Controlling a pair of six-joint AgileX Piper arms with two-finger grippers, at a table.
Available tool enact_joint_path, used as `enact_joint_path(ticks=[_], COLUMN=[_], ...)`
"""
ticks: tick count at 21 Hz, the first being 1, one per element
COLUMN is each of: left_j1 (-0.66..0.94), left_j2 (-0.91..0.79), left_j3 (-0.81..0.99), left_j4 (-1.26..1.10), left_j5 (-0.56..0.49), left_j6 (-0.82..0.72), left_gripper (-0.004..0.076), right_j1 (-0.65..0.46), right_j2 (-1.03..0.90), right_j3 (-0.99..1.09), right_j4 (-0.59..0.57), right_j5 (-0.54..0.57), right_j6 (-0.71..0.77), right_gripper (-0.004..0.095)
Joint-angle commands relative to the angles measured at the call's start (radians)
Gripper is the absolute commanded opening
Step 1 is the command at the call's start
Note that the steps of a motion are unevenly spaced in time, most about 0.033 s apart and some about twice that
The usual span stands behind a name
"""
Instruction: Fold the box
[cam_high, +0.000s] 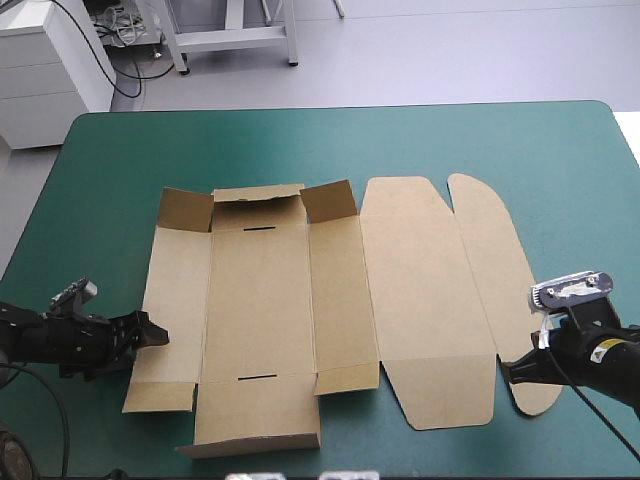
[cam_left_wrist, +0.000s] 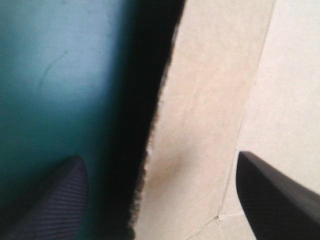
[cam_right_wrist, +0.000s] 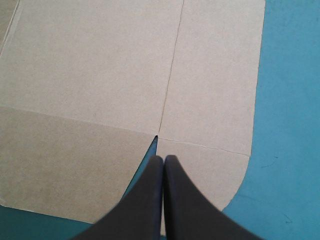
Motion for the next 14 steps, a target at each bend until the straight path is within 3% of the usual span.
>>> enact_joint_path(ticks=[1,8,14], left_j1=[-0.004,-0.047,-0.153], left_j2=[-0.013,-0.013,0.019], left_j3=[0.001,0.001,0.001], left_j4=[-0.09,-0.146,-0.146], left_j5=[0.068,0.105,0.049], left_j6=[0.039,0.095,0.107], left_gripper=[0.0583,0.0583,0.0583], right_j1=[-0.008,-0.008,-0.006], right_j2=[-0.004,-0.004,-0.004], right_j3=[-0.026,-0.026,-0.024], right_j4=[0.0,0.0,0.004], right_j5=[-0.038,-0.039,-0.039], right_j6=[-0.009,-0.009,-0.009], right_gripper=[-0.0021,-0.0021,-0.0021])
